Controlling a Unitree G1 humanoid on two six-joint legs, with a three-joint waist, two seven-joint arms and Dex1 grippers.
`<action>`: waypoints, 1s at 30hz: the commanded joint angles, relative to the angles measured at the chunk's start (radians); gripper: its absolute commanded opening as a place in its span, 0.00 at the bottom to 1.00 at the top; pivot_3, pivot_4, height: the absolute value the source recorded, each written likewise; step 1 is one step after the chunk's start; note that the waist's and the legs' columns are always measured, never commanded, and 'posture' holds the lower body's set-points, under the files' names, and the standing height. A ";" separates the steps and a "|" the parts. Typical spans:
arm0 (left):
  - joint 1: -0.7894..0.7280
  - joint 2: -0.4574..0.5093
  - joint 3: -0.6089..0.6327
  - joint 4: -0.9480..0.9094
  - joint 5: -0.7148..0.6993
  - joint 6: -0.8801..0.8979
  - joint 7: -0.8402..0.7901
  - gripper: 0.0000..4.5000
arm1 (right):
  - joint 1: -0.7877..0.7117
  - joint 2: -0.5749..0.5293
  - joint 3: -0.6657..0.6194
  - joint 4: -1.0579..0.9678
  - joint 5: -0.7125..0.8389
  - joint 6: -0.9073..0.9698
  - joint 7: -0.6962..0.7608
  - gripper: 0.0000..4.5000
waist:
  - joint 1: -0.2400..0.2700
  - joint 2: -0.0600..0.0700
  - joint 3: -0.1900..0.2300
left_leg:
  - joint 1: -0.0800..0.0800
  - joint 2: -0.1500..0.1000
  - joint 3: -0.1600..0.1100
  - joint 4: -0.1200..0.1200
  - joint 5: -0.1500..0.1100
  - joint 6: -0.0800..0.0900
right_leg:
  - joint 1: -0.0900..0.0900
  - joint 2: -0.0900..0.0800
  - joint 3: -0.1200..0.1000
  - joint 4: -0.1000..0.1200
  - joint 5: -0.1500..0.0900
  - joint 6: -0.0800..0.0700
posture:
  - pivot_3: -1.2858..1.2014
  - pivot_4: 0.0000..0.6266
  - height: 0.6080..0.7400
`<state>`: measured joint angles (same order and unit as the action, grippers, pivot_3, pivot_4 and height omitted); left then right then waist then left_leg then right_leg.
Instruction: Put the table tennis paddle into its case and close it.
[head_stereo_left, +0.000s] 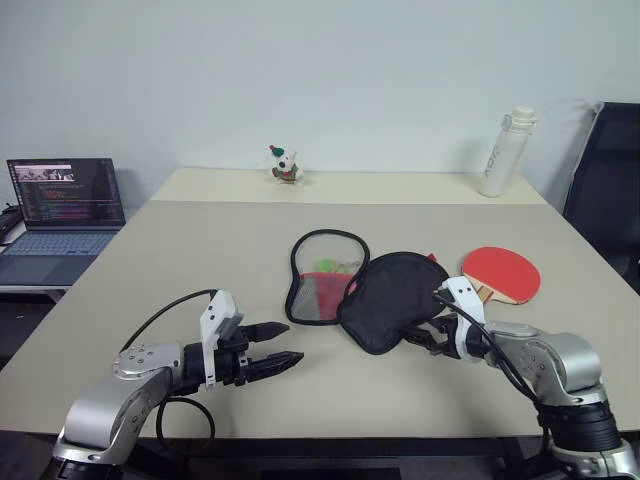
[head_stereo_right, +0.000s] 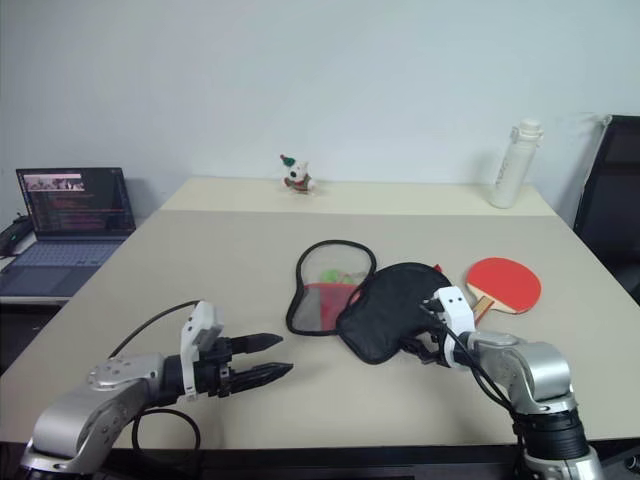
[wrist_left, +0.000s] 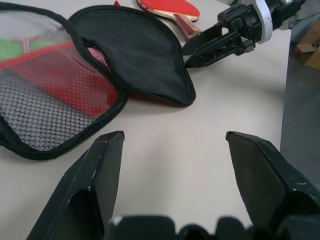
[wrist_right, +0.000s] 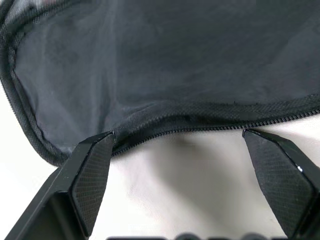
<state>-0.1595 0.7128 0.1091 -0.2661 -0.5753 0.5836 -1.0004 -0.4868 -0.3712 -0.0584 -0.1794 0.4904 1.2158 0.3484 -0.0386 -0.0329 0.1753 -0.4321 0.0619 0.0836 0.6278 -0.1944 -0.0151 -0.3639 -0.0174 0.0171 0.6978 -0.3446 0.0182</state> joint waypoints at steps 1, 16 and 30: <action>-0.014 0.007 0.027 -0.003 -0.009 -0.021 0.000 0.78 | -0.058 0.066 -0.019 0.017 0.012 -0.037 -0.017 1.00 | -0.001 0.000 0.000 | 0.000 0.000 0.000 0.000 0.000 0.000 | 0.000 0.000 0.000 0.000 0.000 0.000 | 0.52 0.24 1.00; -0.041 0.020 0.017 0.033 0.019 -0.079 -0.015 0.79 | -0.163 0.125 -0.075 0.137 0.067 0.090 -0.006 0.23 | 0.006 0.000 0.000 | -0.003 0.000 0.001 -0.001 0.000 0.000 | -0.004 0.000 0.001 0.000 0.000 0.000 | 0.52 0.24 1.00; -0.068 0.050 0.007 0.018 0.043 -0.086 -0.026 0.79 | -0.297 -0.253 0.215 0.349 0.005 0.001 0.411 0.01 | 0.005 0.000 0.001 | -0.003 -0.001 0.003 -0.002 0.000 0.000 | -0.006 0.000 0.002 -0.001 0.000 0.000 | 0.52 0.24 1.00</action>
<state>-0.2091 0.7463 0.1064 -0.2228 -0.5295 0.5134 -1.0175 -0.7535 -0.6136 0.1375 0.1615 0.5071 1.2544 0.7101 -0.0339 -0.0327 0.1759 -0.4350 0.0614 0.0865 0.6255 -0.1946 -0.0148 -0.3696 -0.0177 0.0193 0.6971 -0.3446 0.0180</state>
